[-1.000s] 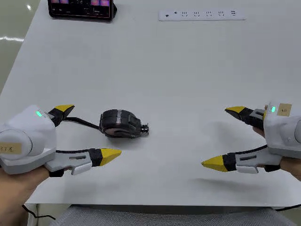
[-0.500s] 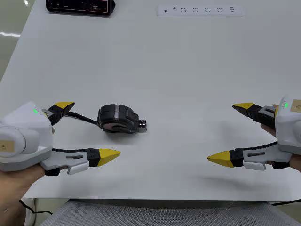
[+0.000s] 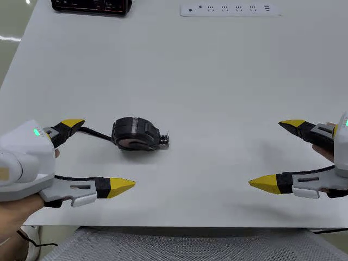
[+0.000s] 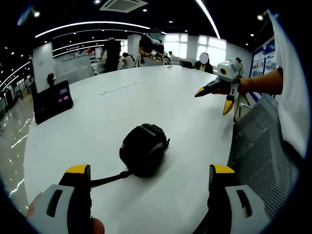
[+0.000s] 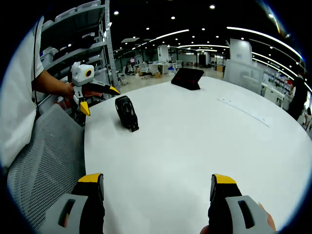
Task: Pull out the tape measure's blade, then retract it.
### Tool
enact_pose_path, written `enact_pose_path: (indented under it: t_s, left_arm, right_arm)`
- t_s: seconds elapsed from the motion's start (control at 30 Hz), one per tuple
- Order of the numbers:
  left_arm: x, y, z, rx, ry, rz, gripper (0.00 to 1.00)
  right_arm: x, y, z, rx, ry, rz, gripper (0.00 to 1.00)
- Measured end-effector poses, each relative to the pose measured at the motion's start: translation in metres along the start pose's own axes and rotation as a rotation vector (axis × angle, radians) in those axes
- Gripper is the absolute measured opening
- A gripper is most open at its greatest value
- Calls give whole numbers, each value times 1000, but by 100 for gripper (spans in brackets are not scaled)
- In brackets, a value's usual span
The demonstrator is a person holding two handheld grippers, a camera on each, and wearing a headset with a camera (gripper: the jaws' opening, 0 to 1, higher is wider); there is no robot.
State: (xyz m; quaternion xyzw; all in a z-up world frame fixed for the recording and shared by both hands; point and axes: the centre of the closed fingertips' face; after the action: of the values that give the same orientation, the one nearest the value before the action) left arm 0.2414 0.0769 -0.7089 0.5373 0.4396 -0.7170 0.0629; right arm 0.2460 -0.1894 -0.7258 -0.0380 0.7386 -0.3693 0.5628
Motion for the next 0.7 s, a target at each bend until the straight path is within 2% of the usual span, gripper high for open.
enact_pose_path:
  t_s: [0.37, 0.7]
  left_arm:
    - [6, -2, 3, 18, 3, -19, 99]
    - [8, -4, 2, 28, 0, -25, 99]
  right_arm:
    - [5, -3, -2, -3, -34, -28, 91]
    - [7, -2, -3, -8, -32, -39, 91]
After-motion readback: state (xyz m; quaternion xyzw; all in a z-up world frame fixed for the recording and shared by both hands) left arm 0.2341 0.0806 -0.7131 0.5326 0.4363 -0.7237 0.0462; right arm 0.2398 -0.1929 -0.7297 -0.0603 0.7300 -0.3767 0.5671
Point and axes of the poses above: the centre of the closed fingertips' face, and the gripper's own axes: y roughly forward along the fingers, z roughly to its right, x roughly out of its underside, and after that the axes turned 1 degree about z, right-handed
